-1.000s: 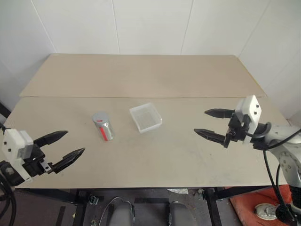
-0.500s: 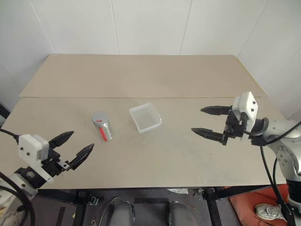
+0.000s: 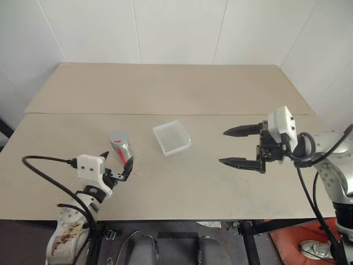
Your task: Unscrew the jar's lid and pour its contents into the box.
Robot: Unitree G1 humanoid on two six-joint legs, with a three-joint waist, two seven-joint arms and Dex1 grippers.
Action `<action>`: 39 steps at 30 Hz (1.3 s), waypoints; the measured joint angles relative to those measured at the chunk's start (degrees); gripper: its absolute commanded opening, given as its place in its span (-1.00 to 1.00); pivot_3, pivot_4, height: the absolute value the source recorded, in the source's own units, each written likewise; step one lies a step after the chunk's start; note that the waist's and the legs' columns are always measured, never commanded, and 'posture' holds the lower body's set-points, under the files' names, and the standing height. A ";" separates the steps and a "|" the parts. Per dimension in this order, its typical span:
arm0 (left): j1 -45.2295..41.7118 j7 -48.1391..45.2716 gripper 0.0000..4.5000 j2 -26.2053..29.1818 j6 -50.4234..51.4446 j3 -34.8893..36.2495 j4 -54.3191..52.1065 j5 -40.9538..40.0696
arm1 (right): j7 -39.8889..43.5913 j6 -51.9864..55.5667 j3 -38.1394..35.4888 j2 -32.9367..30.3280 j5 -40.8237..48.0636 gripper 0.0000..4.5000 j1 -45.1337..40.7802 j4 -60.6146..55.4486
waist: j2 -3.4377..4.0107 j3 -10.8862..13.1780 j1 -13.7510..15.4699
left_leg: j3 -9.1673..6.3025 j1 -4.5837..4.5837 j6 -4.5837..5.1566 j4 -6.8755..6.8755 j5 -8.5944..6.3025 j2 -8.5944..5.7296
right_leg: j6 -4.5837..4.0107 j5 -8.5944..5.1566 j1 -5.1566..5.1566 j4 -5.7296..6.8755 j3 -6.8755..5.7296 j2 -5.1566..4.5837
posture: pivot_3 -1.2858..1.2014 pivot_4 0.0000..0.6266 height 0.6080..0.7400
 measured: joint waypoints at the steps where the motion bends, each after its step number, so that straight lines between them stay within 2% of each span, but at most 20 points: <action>1: -0.41 0.53 0.98 -0.79 -0.43 -0.55 0.60 0.51 | -0.04 -0.08 0.00 0.00 0.00 1.00 0.00 -0.01 | 0.00 0.00 0.06 | 0.00 0.00 0.00 0.00 0.00 0.00 | 0.00 0.00 0.00 0.00 0.00 0.00 | 0.03 -0.52 1.00; 13: -6.41 13.65 0.98 -9.93 -7.11 -6.32 8.48 13.56 | 0.07 -1.94 -0.20 0.00 0.03 1.00 0.88 -0.17 | -0.01 0.00 0.47 | 0.00 -0.02 0.00 0.02 0.00 -0.02 | 0.03 0.02 0.02 -0.02 0.00 0.00 | 0.03 -0.52 1.00; 26: -13.26 17.02 0.98 -12.33 -10.02 -7.22 15.38 16.70 | 1.19 -3.24 -0.44 -0.13 0.04 1.00 1.24 -0.16 | -0.01 0.00 0.71 | 0.00 -0.03 0.00 0.04 0.00 -0.04 | 0.05 0.03 0.02 -0.02 0.00 0.00 | 0.03 -0.52 1.00; 29: -14.47 17.45 0.73 -12.55 -11.41 -7.39 17.43 17.45 | 1.40 -3.30 -0.59 -0.27 0.05 1.00 1.30 -0.17 | -0.01 0.00 0.73 | -0.01 -0.03 0.00 0.03 0.00 -0.04 | 0.05 0.03 0.02 -0.02 0.00 0.00 | 0.03 -0.52 1.00; 35: -15.10 17.59 -0.11 -12.96 -14.09 -8.26 18.58 18.67 | 1.55 -3.30 -2.32 -0.92 0.11 1.00 2.14 -0.44 | -0.01 0.00 0.78 | -0.01 -0.04 0.00 0.03 0.00 -0.04 | 0.06 0.04 0.02 -0.02 0.00 0.00 | 0.03 -0.52 1.00; 39: -15.12 17.20 -0.14 -12.64 -14.59 -8.15 19.27 18.64 | 1.53 -3.28 -2.61 -0.96 0.76 1.00 3.54 -1.98 | -0.01 0.01 0.69 | -0.01 -0.04 0.00 0.04 0.00 -0.04 | 0.06 0.04 0.01 -0.01 0.00 0.00 | 0.03 -0.52 1.00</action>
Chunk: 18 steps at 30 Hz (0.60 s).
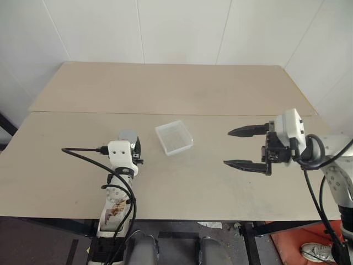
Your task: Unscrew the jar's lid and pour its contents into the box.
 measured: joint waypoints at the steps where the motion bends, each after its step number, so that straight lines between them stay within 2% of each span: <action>1: -0.11 -0.49 -0.14 0.50 0.05 0.07 -0.01 -0.11 | -0.07 0.00 -0.01 0.01 0.57 1.00 0.00 -0.40 | 0.00 0.00 -0.03 | 0.00 0.00 0.00 0.00 0.00 0.01 | 0.00 0.00 0.00 0.00 0.00 0.00 | 0.03 -0.52 1.00; 4: -0.78 -3.67 -0.14 2.74 1.60 0.67 -0.91 -2.15 | -0.83 0.11 0.01 0.55 1.54 1.00 -0.27 -1.27 | 0.00 0.00 -0.02 | -0.01 0.01 -0.01 0.00 0.01 0.01 | 0.00 0.00 0.00 0.03 -0.01 0.01 | 0.03 -0.52 1.00; 7: -1.90 -10.90 -0.14 7.84 7.41 1.79 -4.68 -8.14 | -3.04 1.02 0.87 2.48 1.60 1.00 -2.88 -1.57 | 0.00 0.00 -0.29 | -0.01 0.01 -0.04 0.00 0.02 0.02 | 0.00 0.00 -0.04 0.07 0.00 0.02 | 0.03 -0.52 1.00; 10: -4.53 -21.09 -0.14 15.61 16.03 4.31 -8.65 -18.66 | -7.01 3.19 3.57 6.20 1.57 1.00 -7.89 -1.86 | 0.01 0.01 -0.75 | -0.03 0.02 -0.07 -0.02 0.04 0.07 | -0.01 0.00 -0.07 0.11 -0.01 0.08 | 0.03 -0.52 1.00; 13: -8.35 -34.66 -0.14 26.38 24.50 9.00 -9.19 -31.62 | -11.71 6.19 7.17 11.16 1.57 1.00 -13.23 -1.91 | 0.05 0.05 -1.40 | -0.07 0.02 -0.10 -0.05 0.06 0.11 | -0.02 -0.01 -0.15 0.18 -0.01 0.13 | 0.03 -0.52 1.00; 16: -11.34 -47.26 -0.14 34.07 26.07 9.58 -6.15 -36.68 | -15.34 9.57 9.45 15.40 1.58 1.00 -18.23 -0.70 | 0.07 0.06 -1.47 | -0.04 0.02 -0.10 -0.08 0.06 0.10 | -0.03 -0.02 -0.16 0.16 0.00 0.13 | 0.03 -0.52 1.00; 18: -13.22 -54.90 -0.14 36.64 24.80 8.31 -3.24 -37.06 | -18.10 13.19 10.70 18.09 1.94 1.00 -21.55 0.25 | 0.09 0.07 -1.43 | -0.03 0.02 -0.10 -0.09 0.06 0.10 | -0.04 -0.02 -0.17 0.16 0.00 0.14 | 0.03 -0.52 1.00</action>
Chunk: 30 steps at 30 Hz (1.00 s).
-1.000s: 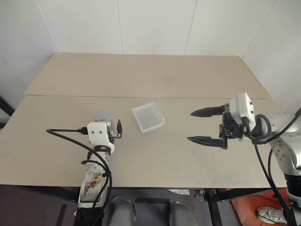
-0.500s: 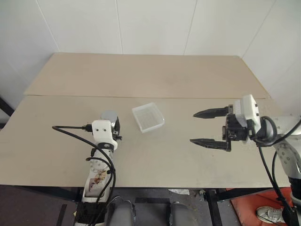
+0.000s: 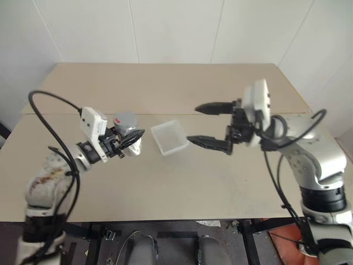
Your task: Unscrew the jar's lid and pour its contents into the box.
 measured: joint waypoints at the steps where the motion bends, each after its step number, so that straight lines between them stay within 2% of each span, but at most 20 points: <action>1: -1.41 -4.50 -0.14 1.08 -1.34 -1.60 2.15 0.17 | -2.05 3.03 0.64 1.71 0.89 1.00 -2.37 1.03 | 0.00 0.00 0.05 | -0.01 -0.03 0.00 0.00 0.00 0.01 | -0.01 0.00 -0.02 0.00 -0.01 0.01 | 0.03 -0.52 1.00; 5: -8.98 -16.96 -0.14 1.55 -6.90 -7.89 10.39 2.56 | -5.65 10.07 1.13 6.88 3.82 1.00 -9.10 3.58 | 0.02 0.03 0.63 | -0.02 -0.11 -0.01 0.01 0.01 0.01 | -0.01 0.00 -0.03 -0.05 -0.09 0.00 | 0.03 -0.52 1.00; 12: -19.84 -24.37 -0.14 -5.47 -15.64 -11.94 24.35 6.71 | -8.12 12.79 6.18 10.72 2.34 1.00 -12.73 5.08 | 0.02 0.03 0.23 | -0.02 -0.42 0.00 0.03 0.01 0.01 | -0.01 0.00 -0.32 0.05 -0.08 0.02 | 0.03 -0.52 1.00; 17: -21.53 -26.31 -0.14 -8.20 -17.47 -11.92 28.01 6.93 | -10.56 12.75 8.26 12.77 -1.18 1.00 -12.74 6.79 | 0.02 0.03 -0.25 | -0.01 -0.89 0.00 0.09 0.03 0.01 | -0.02 0.02 -0.98 0.25 0.01 0.04 | 0.03 -0.52 1.00; 29: -21.44 -29.29 -0.14 -8.16 -17.37 -10.63 28.03 6.85 | -10.25 10.53 9.61 14.57 -5.06 1.00 -12.68 8.44 | 0.02 0.03 -0.17 | -0.03 -0.93 0.00 0.09 0.03 0.05 | -0.02 0.02 -0.99 0.22 0.00 0.08 | 0.03 -0.52 1.00; 30: -21.43 -29.33 -0.14 -8.16 -17.34 -10.57 28.02 6.85 | -9.95 10.41 9.61 14.57 -5.06 0.92 -12.68 8.55 | 0.02 0.03 -0.17 | -0.03 -0.93 0.00 0.09 0.03 0.05 | -0.02 0.02 -0.99 0.22 0.00 0.08 | 0.03 -0.52 1.00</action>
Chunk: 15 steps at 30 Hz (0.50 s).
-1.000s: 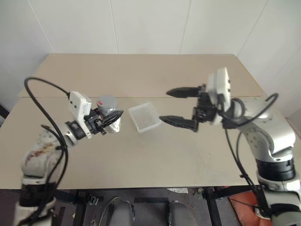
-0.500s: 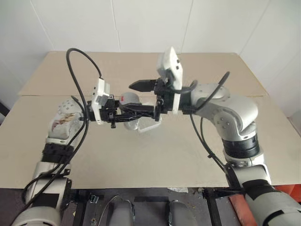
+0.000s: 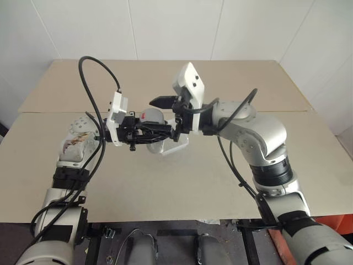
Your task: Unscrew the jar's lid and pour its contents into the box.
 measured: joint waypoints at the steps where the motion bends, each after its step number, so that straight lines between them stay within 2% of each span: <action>1: 0.00 -0.04 -0.14 0.00 0.04 0.06 -0.03 0.00 | 0.42 -0.06 0.00 0.00 0.00 0.83 0.00 0.18 | 0.00 0.00 0.00 | 0.00 0.00 0.00 0.00 0.00 0.00 | 0.00 0.00 0.00 0.00 0.00 0.00 | 0.03 -0.52 1.00; 6: 0.01 0.05 -0.14 -0.02 0.26 0.22 -0.17 -0.26 | 2.23 -0.66 -0.04 0.13 0.16 0.22 0.00 1.11 | 0.00 0.00 -0.02 | 0.00 0.00 0.00 0.00 0.00 0.00 | 0.00 0.00 0.00 0.00 0.00 0.01 | 0.03 -0.52 1.00; 12: 0.03 -0.76 -0.14 0.02 2.47 0.84 -1.22 -2.10 | 8.40 -6.22 -1.22 1.01 0.56 0.22 -0.01 5.78 | 0.00 0.00 -0.02 | 0.00 0.00 0.00 0.00 0.00 0.01 | 0.00 0.00 0.00 0.00 0.00 0.01 | 0.03 -0.52 1.00; 15: 0.11 -6.38 -0.14 1.11 5.56 -0.03 -4.51 -4.65 | 23.98 -14.79 -1.74 1.01 2.76 0.22 -0.94 13.95 | 0.02 0.01 -0.07 | 0.01 0.01 0.00 0.00 0.00 0.02 | 0.01 0.00 0.05 -0.01 0.00 0.03 | 0.03 -0.52 1.00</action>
